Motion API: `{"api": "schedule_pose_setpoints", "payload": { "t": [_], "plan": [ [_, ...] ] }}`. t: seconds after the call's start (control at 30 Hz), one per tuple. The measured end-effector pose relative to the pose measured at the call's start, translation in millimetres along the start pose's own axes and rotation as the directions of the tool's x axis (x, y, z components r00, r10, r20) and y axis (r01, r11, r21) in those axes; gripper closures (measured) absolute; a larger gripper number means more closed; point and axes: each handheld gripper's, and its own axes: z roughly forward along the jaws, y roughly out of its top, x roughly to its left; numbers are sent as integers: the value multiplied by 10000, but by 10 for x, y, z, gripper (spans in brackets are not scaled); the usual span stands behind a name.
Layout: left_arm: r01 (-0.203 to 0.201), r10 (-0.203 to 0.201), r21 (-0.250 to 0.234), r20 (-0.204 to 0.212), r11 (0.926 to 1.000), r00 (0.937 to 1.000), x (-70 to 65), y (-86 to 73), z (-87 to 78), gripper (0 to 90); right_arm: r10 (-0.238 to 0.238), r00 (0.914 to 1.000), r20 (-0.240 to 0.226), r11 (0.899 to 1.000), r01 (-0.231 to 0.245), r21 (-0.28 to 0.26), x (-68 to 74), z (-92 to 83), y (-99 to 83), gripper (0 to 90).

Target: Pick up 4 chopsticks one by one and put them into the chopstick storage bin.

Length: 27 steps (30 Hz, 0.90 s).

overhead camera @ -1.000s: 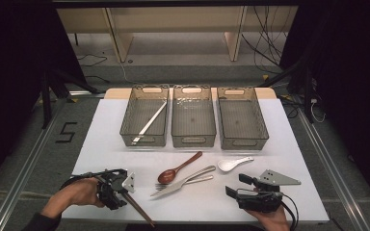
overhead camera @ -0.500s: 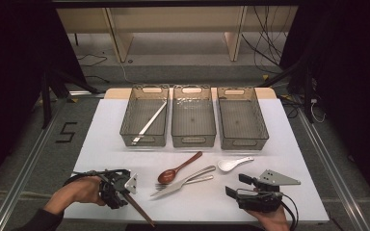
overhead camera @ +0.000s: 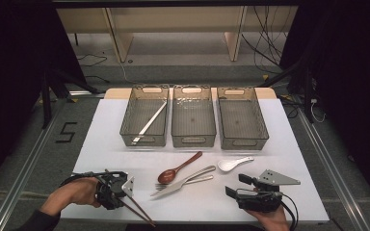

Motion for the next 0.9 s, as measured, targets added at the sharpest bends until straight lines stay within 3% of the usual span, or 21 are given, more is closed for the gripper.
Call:
{"api": "schedule_pose_setpoints", "payload": {
  "t": [0.17,0.57,0.77,0.9],
  "plan": [
    [-387,383,224,177,9990,9991,-3,12,-4,731,-11,10000,11,10000,11,-22,-4,-5,-1,272],
    [-987,985,44,373,9951,9944,-21,-12,-7,836,1,10000,-11,10000,-1,48,0,6,-3,272],
    [-1028,1023,78,479,9947,9936,-34,-23,-13,847,16,10000,-1,10000,-16,37,-3,5,-4,272],
    [-835,830,100,488,9965,9954,-22,-68,-54,849,24,10000,-3,10000,-24,46,-1,5,-3,272]
  ]
}}
